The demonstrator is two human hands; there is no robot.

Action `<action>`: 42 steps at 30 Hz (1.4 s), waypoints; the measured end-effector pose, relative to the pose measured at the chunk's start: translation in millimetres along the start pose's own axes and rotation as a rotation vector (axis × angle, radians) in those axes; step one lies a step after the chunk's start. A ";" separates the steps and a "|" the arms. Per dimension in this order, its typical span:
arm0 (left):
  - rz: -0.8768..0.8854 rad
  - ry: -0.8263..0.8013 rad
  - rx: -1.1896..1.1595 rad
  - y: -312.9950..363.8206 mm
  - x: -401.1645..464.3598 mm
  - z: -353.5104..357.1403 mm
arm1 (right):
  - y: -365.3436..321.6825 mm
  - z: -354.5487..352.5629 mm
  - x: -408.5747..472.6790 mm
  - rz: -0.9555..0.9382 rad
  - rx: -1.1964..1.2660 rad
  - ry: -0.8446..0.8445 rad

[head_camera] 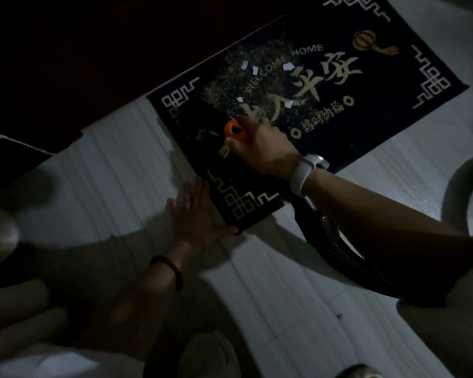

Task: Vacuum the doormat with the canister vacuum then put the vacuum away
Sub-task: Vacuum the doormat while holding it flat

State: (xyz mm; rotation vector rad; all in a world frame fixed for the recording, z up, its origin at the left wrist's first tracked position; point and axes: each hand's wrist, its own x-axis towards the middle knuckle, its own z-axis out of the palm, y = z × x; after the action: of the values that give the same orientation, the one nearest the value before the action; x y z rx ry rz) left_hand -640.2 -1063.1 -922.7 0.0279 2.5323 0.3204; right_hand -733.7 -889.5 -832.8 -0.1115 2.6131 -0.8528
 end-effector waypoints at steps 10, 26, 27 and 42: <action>-0.009 -0.047 -0.038 2.9 1.9 -2.9 | 27.2 -10.9 -48.5 0.085 0.168 -0.150; -0.013 -0.039 0.007 2.1 2.1 -1.5 | 19.6 -12.9 -66.2 0.061 0.060 -0.205; -0.008 -0.025 0.002 1.9 1.7 -1.5 | 14.7 -8.9 -51.6 0.029 0.033 -0.152; -0.160 -0.026 0.072 13.6 -7.9 -2.8 | 46.5 -2.9 -133.0 0.108 -0.064 -0.272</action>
State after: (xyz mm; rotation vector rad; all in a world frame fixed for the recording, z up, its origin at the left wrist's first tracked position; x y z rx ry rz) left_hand -635.9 -1051.2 -913.0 -0.1415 2.5002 0.1643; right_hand -610.2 -824.6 -812.8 -0.0949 2.3686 -0.6665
